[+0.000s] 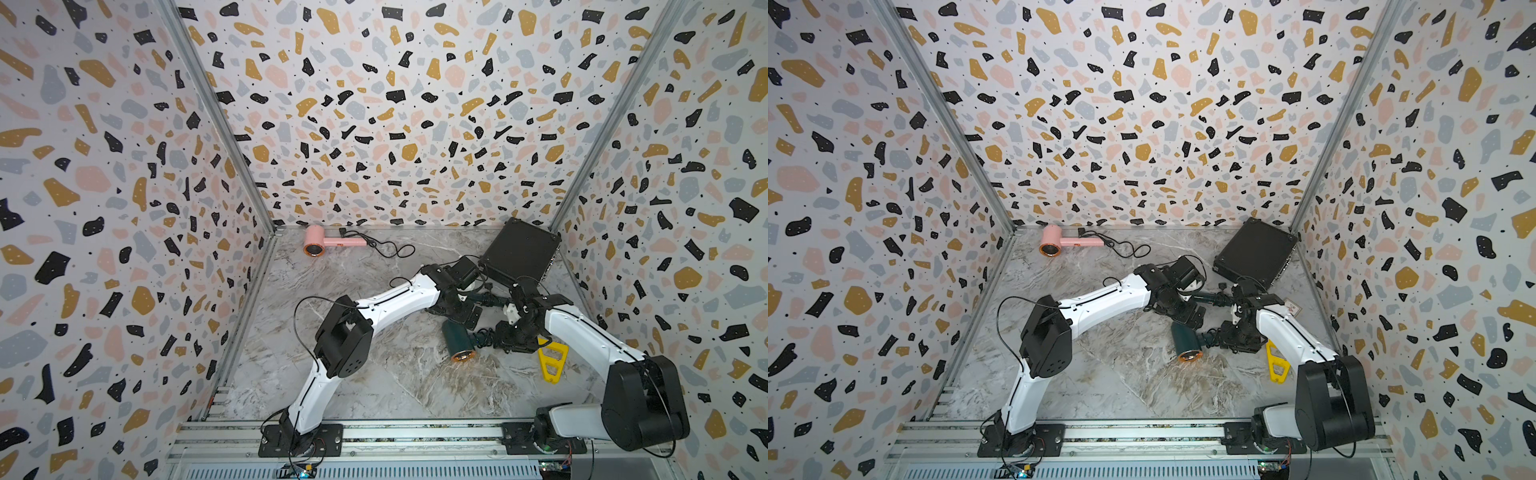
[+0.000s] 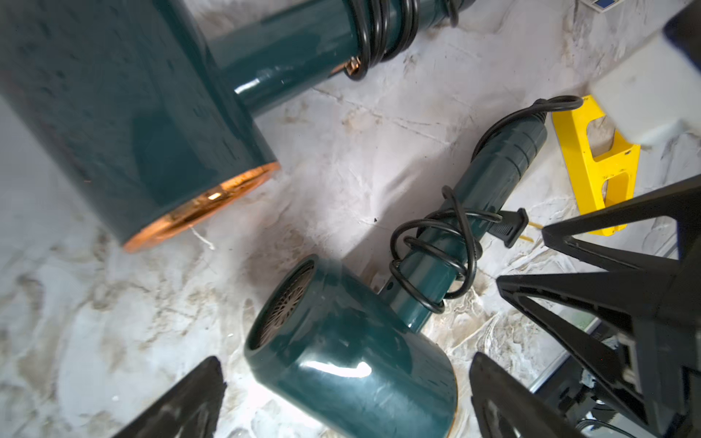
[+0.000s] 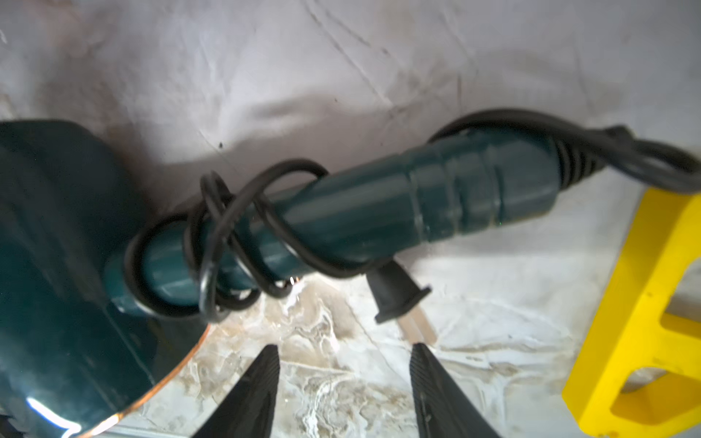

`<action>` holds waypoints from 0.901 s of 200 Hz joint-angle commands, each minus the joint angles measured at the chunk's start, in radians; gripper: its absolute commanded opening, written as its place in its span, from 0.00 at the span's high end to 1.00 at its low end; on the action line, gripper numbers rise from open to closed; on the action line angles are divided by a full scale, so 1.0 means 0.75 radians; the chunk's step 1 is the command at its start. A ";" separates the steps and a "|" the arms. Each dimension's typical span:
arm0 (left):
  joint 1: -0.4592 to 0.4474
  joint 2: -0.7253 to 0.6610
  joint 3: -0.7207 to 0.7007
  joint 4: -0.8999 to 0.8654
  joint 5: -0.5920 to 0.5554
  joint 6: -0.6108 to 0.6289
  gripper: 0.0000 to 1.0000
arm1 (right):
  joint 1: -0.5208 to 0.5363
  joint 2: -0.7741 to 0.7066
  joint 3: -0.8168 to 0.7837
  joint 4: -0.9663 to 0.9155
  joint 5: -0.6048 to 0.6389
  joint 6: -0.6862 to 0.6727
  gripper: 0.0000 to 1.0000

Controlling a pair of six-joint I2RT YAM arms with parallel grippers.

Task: Wrap the cord around the hair dryer
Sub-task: Place the hair dryer at the center of the board, then adjust the hair dryer at the center of the board.

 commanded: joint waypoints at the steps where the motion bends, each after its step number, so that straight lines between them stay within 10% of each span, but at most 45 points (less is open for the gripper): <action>1: 0.024 -0.105 0.038 -0.045 -0.060 0.069 0.01 | 0.003 -0.078 0.044 -0.118 0.008 -0.023 0.42; 61: 0.078 -0.479 -0.446 0.036 -0.054 0.050 0.02 | 0.110 -0.220 0.133 -0.163 -0.134 -0.089 0.50; 142: 0.253 -0.754 -0.841 0.213 0.067 -0.040 0.06 | 0.467 -0.036 0.179 -0.069 -0.010 0.157 0.16; 180: 0.268 -0.760 -0.924 0.288 0.101 -0.057 0.06 | 0.556 0.089 0.206 -0.061 0.031 0.316 0.15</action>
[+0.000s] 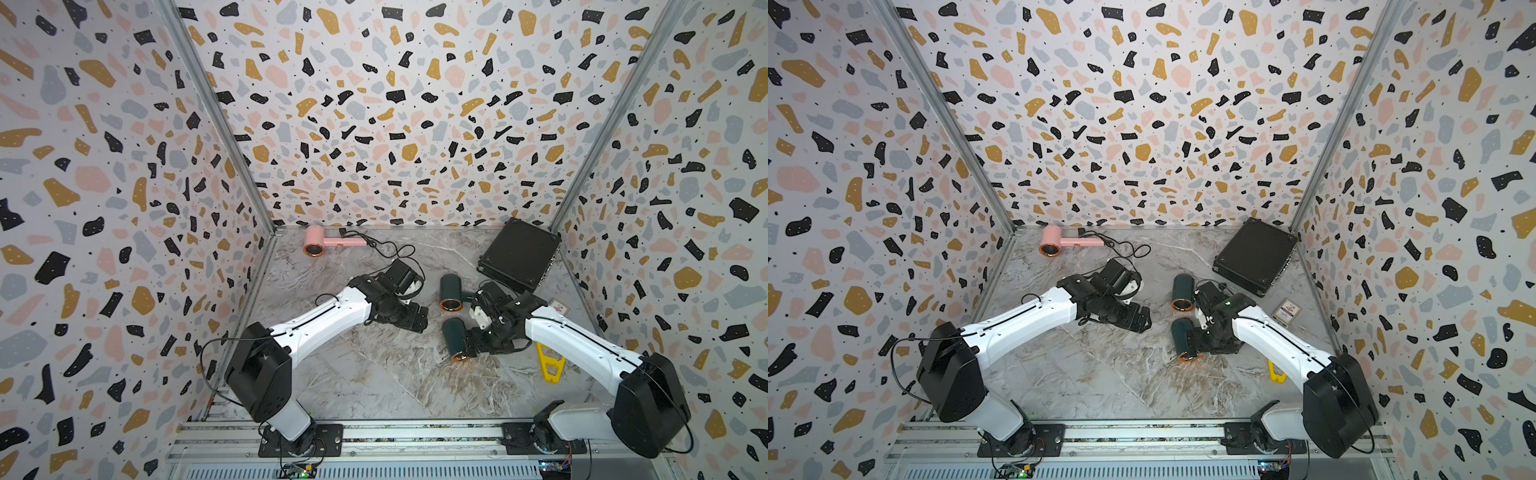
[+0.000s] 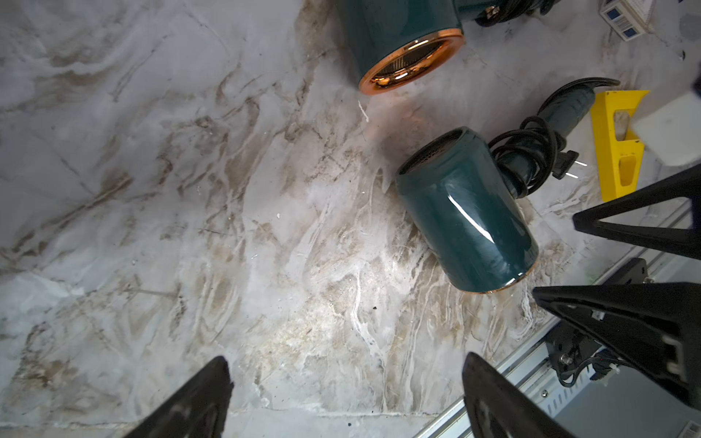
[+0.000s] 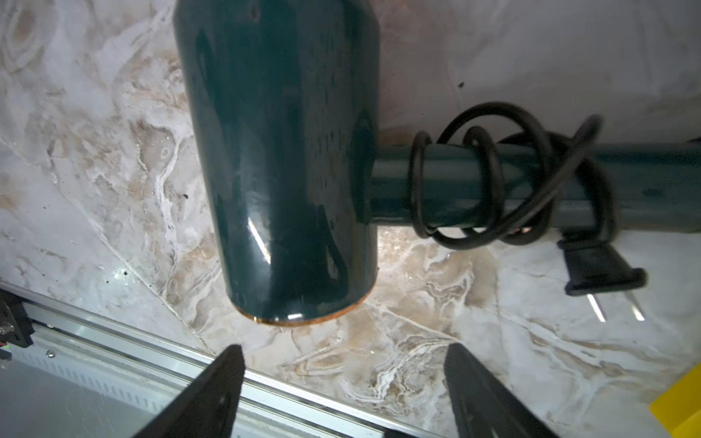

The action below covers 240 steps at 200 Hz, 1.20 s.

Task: Wrap the cord around the hair dryer
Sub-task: Adjust the hair dryer at the center of the board.

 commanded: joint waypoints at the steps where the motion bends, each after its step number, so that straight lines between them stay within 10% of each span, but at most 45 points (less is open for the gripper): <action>1: 0.008 -0.014 -0.049 0.082 0.039 -0.015 0.06 | 0.042 0.054 0.059 -0.003 0.053 0.144 0.15; 159: 0.056 -0.091 -0.060 0.032 -0.013 0.022 0.04 | 0.069 0.317 0.259 0.134 0.169 0.152 0.15; 240: 0.442 -0.003 0.184 -0.115 -0.218 0.252 0.01 | -0.061 0.197 0.366 0.079 0.146 -0.077 0.07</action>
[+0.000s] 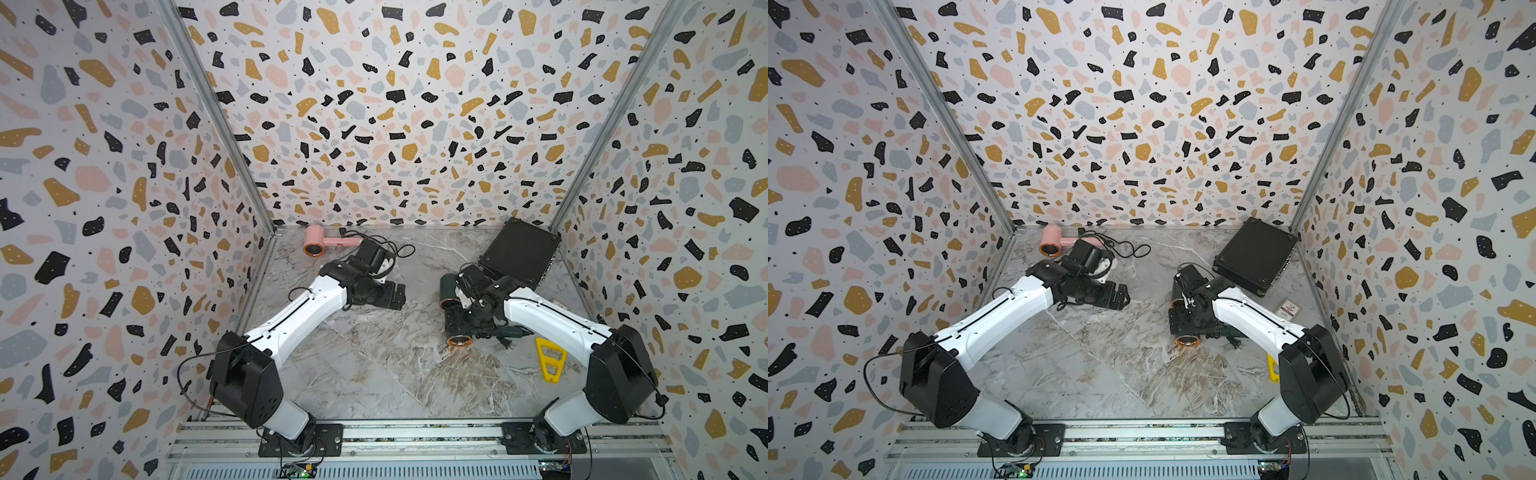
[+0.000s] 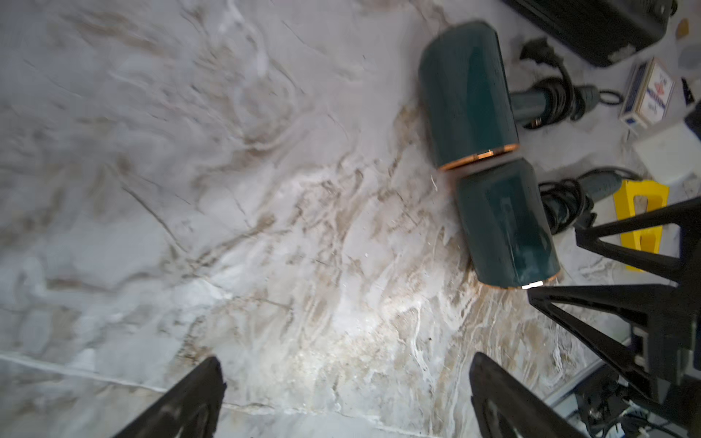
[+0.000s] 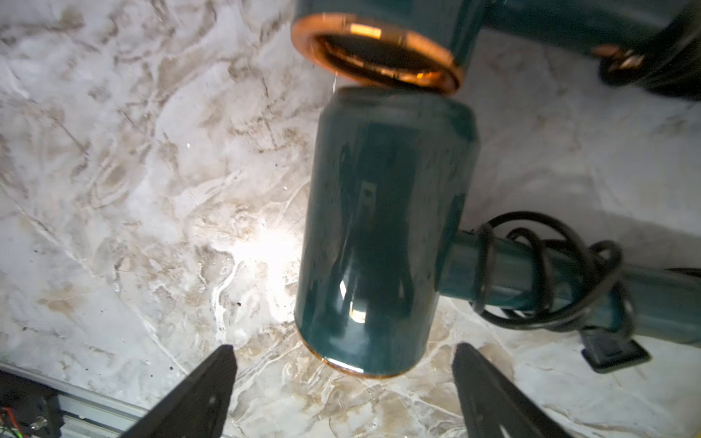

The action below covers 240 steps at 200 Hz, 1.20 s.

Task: Wrap the cord around the hair dryer
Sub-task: Adjust the hair dryer at the center of the board, then move the hair dryer to the center of the board.

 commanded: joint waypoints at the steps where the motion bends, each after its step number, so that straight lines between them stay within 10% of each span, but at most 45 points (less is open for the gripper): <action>1: 0.110 0.061 0.050 -0.021 -0.121 0.096 0.01 | -0.058 -0.028 0.072 -0.046 0.017 -0.109 0.07; 81: 0.566 0.417 0.427 0.125 -0.192 0.240 0.01 | -0.089 -0.230 -0.038 -0.030 0.012 -0.236 0.12; 240: 0.767 1.261 1.309 0.130 -0.287 0.308 0.01 | -0.101 -0.396 -0.244 -0.048 -0.138 -0.208 0.18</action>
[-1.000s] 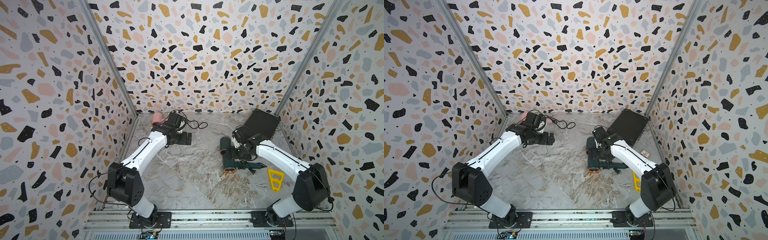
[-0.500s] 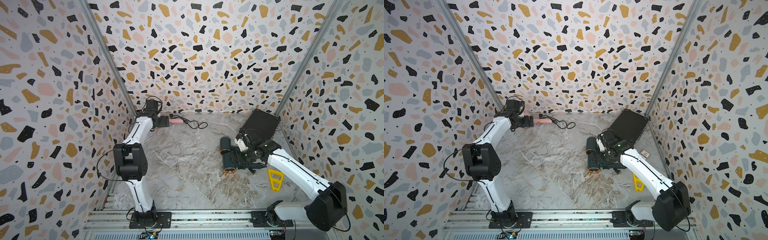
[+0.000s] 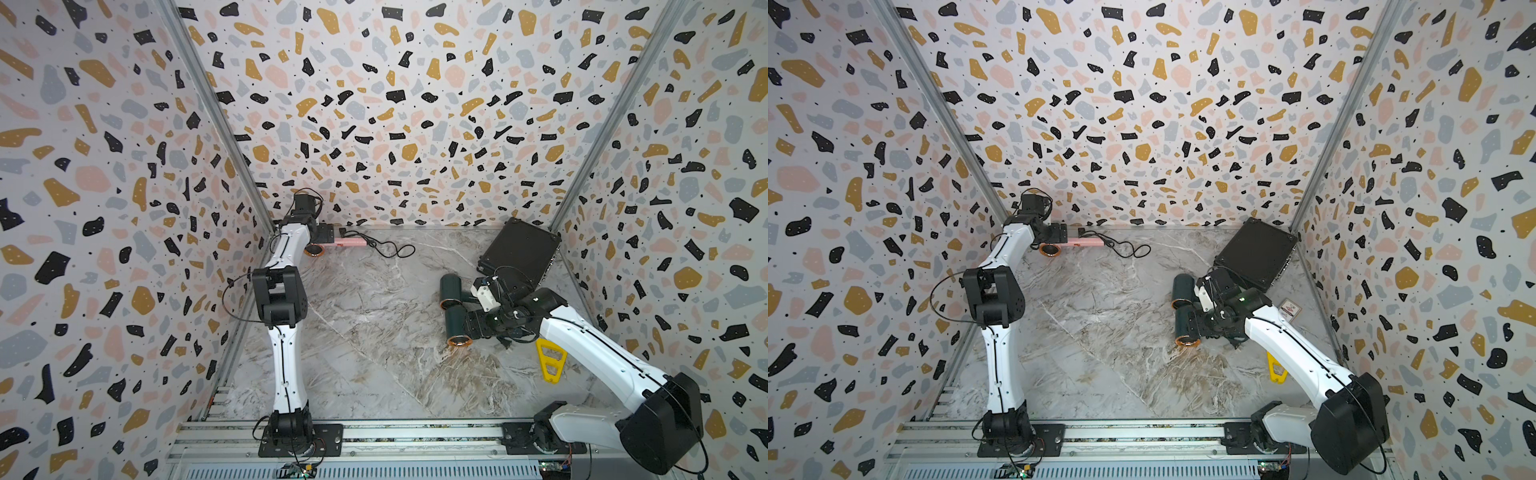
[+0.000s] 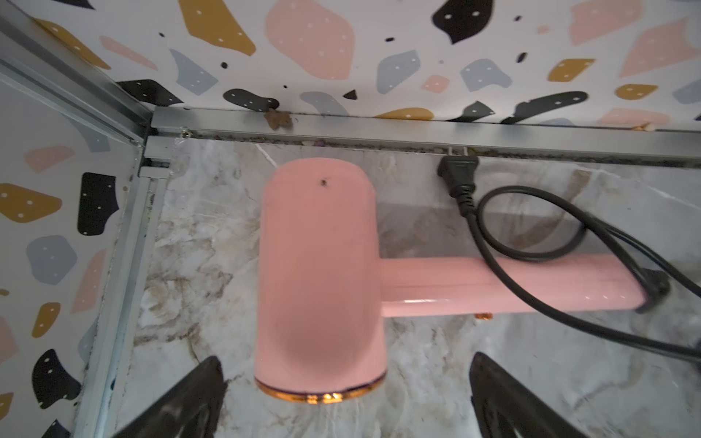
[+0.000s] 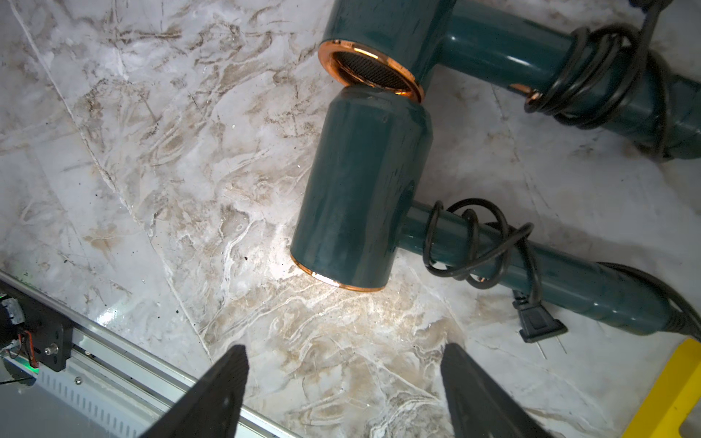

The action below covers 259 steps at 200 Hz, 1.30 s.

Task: Wrap the cord around the hair dryer
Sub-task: Move the hair dryer to the center of the board.

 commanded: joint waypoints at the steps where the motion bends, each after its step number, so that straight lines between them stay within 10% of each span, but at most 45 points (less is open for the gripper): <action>1: 0.032 0.052 0.083 -0.033 -0.009 -0.039 0.01 | -0.004 -0.018 -0.030 -0.041 -0.017 0.014 0.18; 62: 0.041 0.278 0.366 -0.186 0.058 -0.060 0.05 | -0.004 -0.028 -0.063 -0.048 -0.005 0.010 0.18; 106: 0.041 0.221 0.229 -0.117 0.272 -0.032 0.09 | -0.003 -0.050 -0.094 -0.044 0.000 0.027 0.19; 259: 0.041 0.143 0.037 -0.165 0.241 -0.006 0.39 | -0.004 -0.059 -0.119 -0.034 0.027 0.023 0.19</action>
